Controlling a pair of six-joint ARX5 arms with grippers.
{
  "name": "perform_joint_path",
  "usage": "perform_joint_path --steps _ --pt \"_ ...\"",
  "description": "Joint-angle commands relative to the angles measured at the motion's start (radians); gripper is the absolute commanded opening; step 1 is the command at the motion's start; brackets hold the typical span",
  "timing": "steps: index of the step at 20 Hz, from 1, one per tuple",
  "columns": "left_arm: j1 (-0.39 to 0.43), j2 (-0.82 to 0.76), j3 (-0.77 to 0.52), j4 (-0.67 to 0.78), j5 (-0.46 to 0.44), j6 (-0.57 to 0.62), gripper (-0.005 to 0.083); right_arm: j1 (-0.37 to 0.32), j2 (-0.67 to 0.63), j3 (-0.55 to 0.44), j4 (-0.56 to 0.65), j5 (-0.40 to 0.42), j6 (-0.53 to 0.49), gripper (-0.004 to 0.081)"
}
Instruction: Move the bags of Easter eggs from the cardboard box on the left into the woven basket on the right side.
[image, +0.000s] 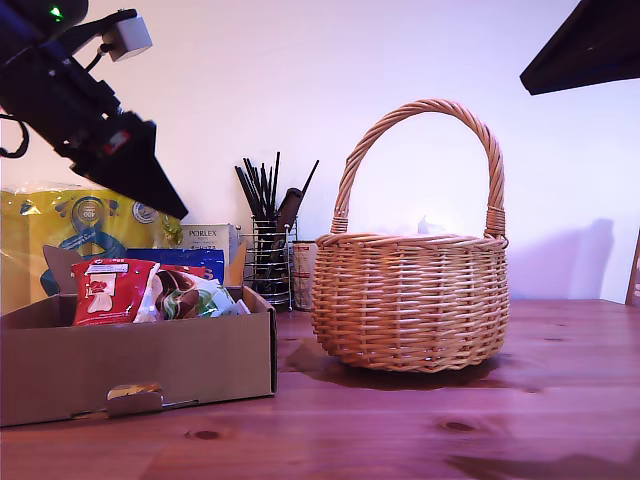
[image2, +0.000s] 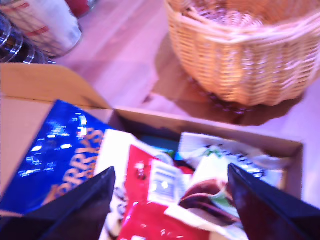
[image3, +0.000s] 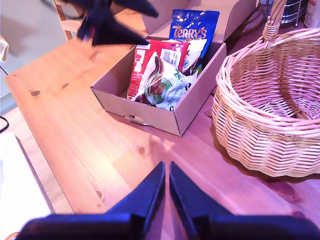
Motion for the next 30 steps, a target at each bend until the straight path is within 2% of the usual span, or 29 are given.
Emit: perform_joint_path --steps 1,7,11,15,20,25,27,30 --pt "-0.023 0.03 -0.017 -0.018 0.016 0.018 0.064 0.003 0.0 0.013 0.004 0.004 -0.017 -0.0012" --pt "-0.053 0.129 -0.017 -0.022 0.015 0.049 0.064 0.004 0.008 0.013 0.004 0.012 -0.018 -0.0012" --pt "-0.066 0.188 -0.017 -0.015 -0.056 0.07 0.064 0.004 0.013 0.013 0.004 0.012 -0.018 -0.0012" --pt "-0.075 0.213 -0.017 -0.037 -0.058 0.07 0.0638 0.003 0.013 0.013 0.004 0.018 -0.018 -0.0012" --pt "-0.084 0.22 -0.017 -0.079 -0.06 0.069 0.0493 0.004 0.013 0.013 0.004 0.018 -0.018 -0.0012" --pt "-0.087 0.224 -0.017 -0.108 -0.06 0.047 0.0461 0.004 0.013 0.013 0.004 0.018 -0.018 -0.0012" --pt "-0.09 0.224 -0.017 -0.107 -0.06 0.043 0.0335 0.004 0.013 0.013 0.004 0.018 -0.018 -0.0012" --pt "-0.09 0.224 -0.017 -0.091 -0.06 0.043 0.0093 0.004 0.013 0.013 0.004 0.018 -0.018 -0.0012"
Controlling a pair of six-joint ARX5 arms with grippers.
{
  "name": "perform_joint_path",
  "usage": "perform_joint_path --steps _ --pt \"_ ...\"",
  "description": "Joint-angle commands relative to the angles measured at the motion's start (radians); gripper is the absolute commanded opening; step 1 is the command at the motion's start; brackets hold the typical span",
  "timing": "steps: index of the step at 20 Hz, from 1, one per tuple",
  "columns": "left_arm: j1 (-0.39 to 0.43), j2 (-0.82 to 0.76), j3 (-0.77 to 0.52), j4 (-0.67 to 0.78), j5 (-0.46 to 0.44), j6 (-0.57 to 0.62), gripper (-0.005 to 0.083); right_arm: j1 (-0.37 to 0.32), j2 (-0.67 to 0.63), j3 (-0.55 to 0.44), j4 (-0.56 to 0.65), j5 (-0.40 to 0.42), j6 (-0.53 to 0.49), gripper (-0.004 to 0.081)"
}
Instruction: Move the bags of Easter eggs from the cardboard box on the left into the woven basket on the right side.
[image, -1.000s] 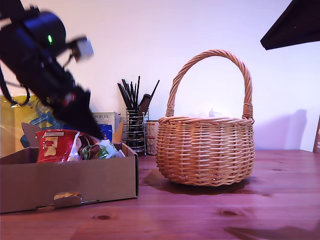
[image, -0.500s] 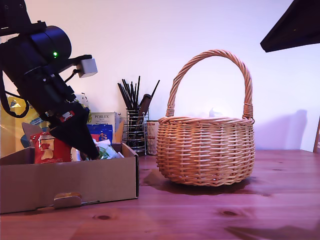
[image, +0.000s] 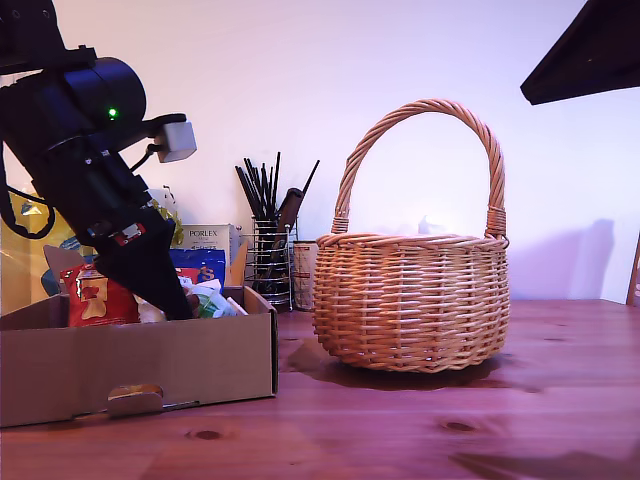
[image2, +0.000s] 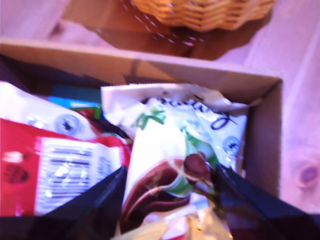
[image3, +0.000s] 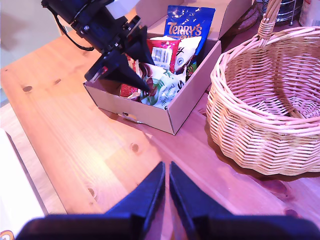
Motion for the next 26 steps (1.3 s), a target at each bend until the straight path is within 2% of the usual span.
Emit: perform_joint_path --steps 1,6,9,14,19,22,26 --pt "-0.005 0.037 -0.014 0.008 0.002 -0.005 0.0054 0.004 0.0 0.013 0.004 0.0 -0.003 -0.0012" --pt "-0.005 0.032 0.053 -0.048 0.001 -0.006 -0.0024 0.004 0.0 0.013 0.004 0.0 -0.003 -0.0012" --pt "-0.005 0.008 0.138 -0.117 0.003 -0.006 -0.0024 0.004 0.0 0.013 0.004 0.0 -0.003 -0.0012" --pt "-0.005 -0.026 0.265 -0.211 0.056 -0.006 -0.0024 0.003 0.0 0.013 0.004 0.0 -0.003 -0.0012" --pt "-0.002 -0.026 0.287 -0.217 0.069 -0.006 -0.0024 0.003 0.0 0.013 0.004 0.001 -0.003 -0.0012" --pt "-0.004 -0.043 0.291 -0.217 0.166 -0.006 -0.0024 0.003 0.0 0.013 0.004 0.006 -0.003 -0.0012" --pt "-0.049 -0.05 0.32 -0.198 0.299 -0.018 -0.0024 0.003 0.0 0.013 0.004 0.027 -0.003 -0.0012"
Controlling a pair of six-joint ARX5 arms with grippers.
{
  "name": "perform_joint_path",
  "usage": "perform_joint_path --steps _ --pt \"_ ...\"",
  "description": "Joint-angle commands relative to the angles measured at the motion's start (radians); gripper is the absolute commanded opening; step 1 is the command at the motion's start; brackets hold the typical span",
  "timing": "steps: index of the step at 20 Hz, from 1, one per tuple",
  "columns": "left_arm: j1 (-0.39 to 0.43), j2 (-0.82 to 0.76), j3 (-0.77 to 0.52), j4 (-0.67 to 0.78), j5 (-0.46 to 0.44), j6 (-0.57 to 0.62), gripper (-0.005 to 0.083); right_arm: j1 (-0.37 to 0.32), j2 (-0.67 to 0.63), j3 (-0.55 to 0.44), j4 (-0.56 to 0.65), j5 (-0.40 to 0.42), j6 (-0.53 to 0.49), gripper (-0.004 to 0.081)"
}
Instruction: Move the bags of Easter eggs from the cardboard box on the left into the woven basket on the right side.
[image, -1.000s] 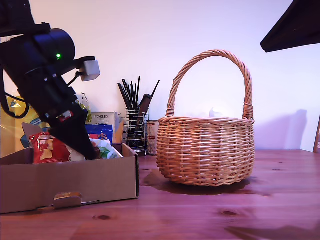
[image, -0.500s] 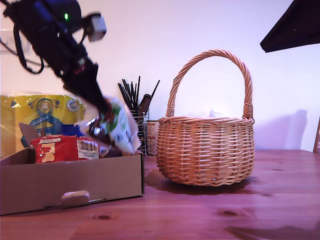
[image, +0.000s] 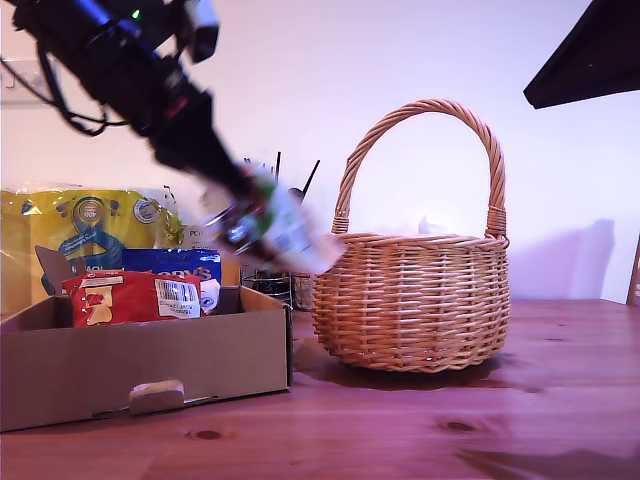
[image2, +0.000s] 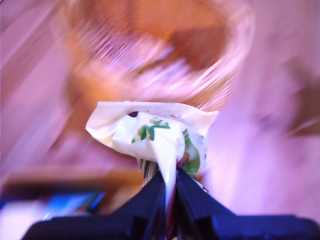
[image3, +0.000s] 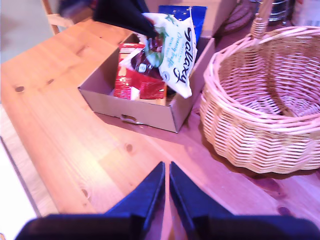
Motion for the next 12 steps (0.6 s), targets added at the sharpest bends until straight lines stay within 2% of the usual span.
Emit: perform_joint_path --steps 1,4,6,12 --pt "-0.018 -0.029 0.042 0.011 0.046 -0.007 -0.0024 0.003 0.0 0.013 0.003 0.001 -0.003 -0.0012" --pt "-0.021 -0.029 0.079 0.023 0.161 -0.012 -0.0024 0.003 0.0 0.013 0.003 0.001 -0.003 -0.0012" --pt "-0.023 -0.029 0.097 0.077 0.192 -0.052 -0.0024 0.003 0.0 0.013 0.003 0.001 -0.003 -0.0012" --pt "-0.101 0.01 0.098 0.379 0.096 -0.158 -0.0024 0.003 0.0 0.013 0.003 0.002 -0.003 -0.0012"
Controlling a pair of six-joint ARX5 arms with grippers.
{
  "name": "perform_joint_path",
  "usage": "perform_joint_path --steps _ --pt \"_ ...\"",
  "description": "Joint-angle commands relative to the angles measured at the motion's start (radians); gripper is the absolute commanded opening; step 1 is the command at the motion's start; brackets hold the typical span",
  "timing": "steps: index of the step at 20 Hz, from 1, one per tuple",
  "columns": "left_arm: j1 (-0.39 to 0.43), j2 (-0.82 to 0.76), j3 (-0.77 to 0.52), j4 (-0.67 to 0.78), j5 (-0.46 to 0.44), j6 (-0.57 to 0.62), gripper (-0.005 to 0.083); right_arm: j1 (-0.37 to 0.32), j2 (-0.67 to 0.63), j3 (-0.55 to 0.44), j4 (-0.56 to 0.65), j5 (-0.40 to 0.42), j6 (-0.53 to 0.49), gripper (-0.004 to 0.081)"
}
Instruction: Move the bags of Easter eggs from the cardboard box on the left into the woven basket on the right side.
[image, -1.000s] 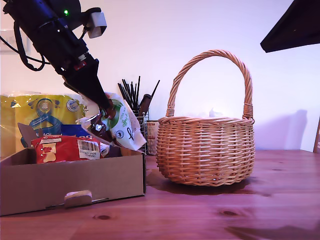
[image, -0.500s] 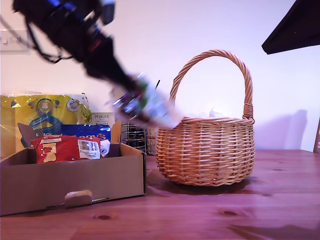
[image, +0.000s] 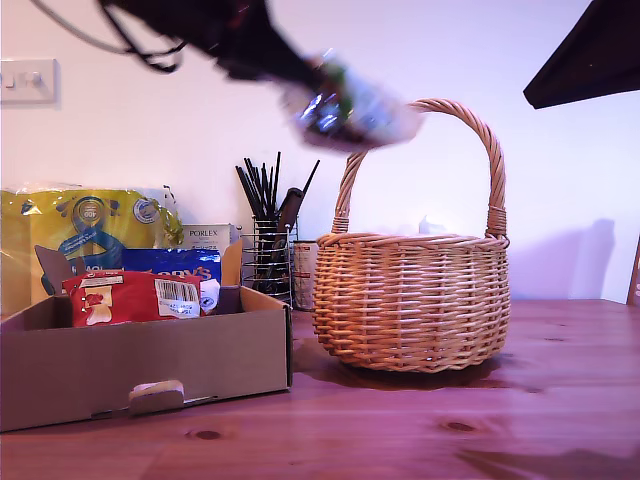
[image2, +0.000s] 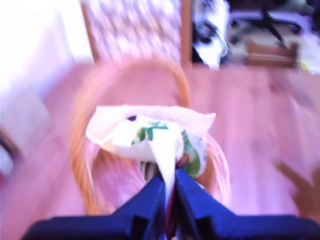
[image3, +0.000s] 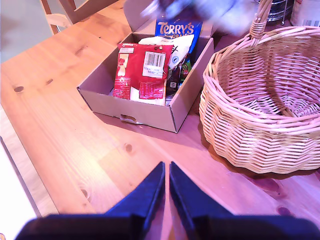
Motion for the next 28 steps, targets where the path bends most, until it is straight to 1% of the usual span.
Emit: perform_joint_path --steps 1,3,5,7,10,12,20,21,22,23,24,25,28 --pt "-0.032 0.042 0.005 0.066 -0.032 -0.021 -0.0024 0.003 0.0 0.013 0.003 0.002 -0.003 -0.0012" --pt "-0.057 0.077 0.005 0.112 -0.043 -0.035 -0.0024 0.003 0.0 0.013 0.003 0.001 -0.003 -0.0012" --pt "-0.068 0.119 0.005 0.149 -0.051 -0.037 -0.0024 0.003 0.0 0.013 0.003 0.001 -0.003 -0.0012" --pt "-0.075 0.158 0.006 0.198 -0.055 -0.063 -0.0024 0.003 0.0 0.013 0.003 0.001 -0.003 -0.0012" --pt "-0.083 0.209 0.006 0.249 -0.096 -0.089 -0.0024 0.003 0.0 0.013 0.003 0.001 -0.002 -0.0012" --pt "-0.087 0.232 0.006 0.252 -0.096 -0.109 -0.0024 0.003 0.0 0.013 0.003 0.001 -0.003 -0.0012" --pt "-0.099 0.24 0.006 0.195 -0.119 -0.111 -0.0024 0.003 0.0 0.013 0.002 0.0 -0.003 -0.0012" --pt "-0.099 0.24 0.006 0.187 -0.119 -0.111 -0.0006 0.003 0.0 0.013 0.002 0.0 -0.002 -0.0012" --pt "-0.099 0.24 0.006 0.18 -0.119 -0.111 0.0085 0.003 0.0 0.013 0.002 0.0 -0.002 -0.0012" --pt "-0.099 0.24 0.006 0.179 -0.125 -0.111 0.022 0.003 0.0 0.013 0.002 0.0 -0.002 -0.0012" --pt "-0.101 0.24 0.006 0.179 -0.136 -0.111 0.0337 0.003 0.0 0.013 0.002 0.0 -0.002 -0.0012" --pt "-0.105 0.24 0.006 0.179 -0.146 -0.111 0.0374 0.004 0.0 0.013 0.002 0.0 -0.002 -0.0012" --pt "-0.106 0.24 0.006 0.18 -0.148 -0.111 0.0373 0.004 0.0 0.013 0.002 0.0 -0.002 -0.0012"
